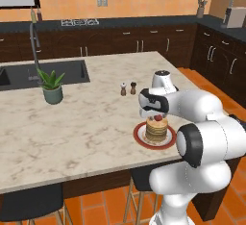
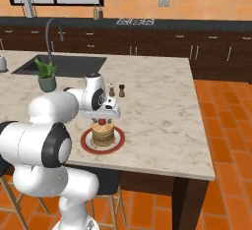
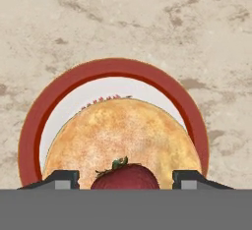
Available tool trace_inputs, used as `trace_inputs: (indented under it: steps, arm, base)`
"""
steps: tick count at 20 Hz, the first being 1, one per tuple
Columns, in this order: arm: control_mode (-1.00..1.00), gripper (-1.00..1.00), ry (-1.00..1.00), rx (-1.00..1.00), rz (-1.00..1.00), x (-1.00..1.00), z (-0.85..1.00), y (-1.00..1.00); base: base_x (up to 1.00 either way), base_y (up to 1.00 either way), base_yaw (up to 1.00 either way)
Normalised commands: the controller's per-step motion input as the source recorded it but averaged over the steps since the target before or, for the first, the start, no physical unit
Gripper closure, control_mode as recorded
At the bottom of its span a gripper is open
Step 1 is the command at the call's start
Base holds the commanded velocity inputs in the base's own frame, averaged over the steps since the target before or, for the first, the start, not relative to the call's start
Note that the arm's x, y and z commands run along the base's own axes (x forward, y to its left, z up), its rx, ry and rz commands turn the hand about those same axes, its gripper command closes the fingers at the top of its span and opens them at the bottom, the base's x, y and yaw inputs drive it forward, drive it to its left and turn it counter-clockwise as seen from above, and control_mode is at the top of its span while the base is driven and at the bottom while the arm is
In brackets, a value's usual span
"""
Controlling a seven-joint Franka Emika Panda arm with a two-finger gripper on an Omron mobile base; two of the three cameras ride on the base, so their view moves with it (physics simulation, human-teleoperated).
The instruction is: Take the strawberry from the fridge and place it on top of the pancake, located on the dining counter.
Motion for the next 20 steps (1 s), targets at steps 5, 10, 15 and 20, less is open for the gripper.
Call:
trace_inputs:
  steps: [5,10,15,20]
  arm:
    - [-1.0,-1.0,0.0,0.0,0.0,-0.1,0.02,0.0]
    - [-1.0,-1.0,0.0,-0.06,0.0,-0.01,0.39,0.0]
    - [-1.0,-1.0,0.0,-0.06,0.0,-0.11,0.75,0.02]
    - [-1.0,-1.0,-0.07,0.0,0.0,-0.88,0.82,0.18]
  base:
    - [0.0,0.0,0.0]
    - [0.0,0.0,0.0]
    - [0.0,0.0,0.0]
    - [0.0,0.0,0.0]
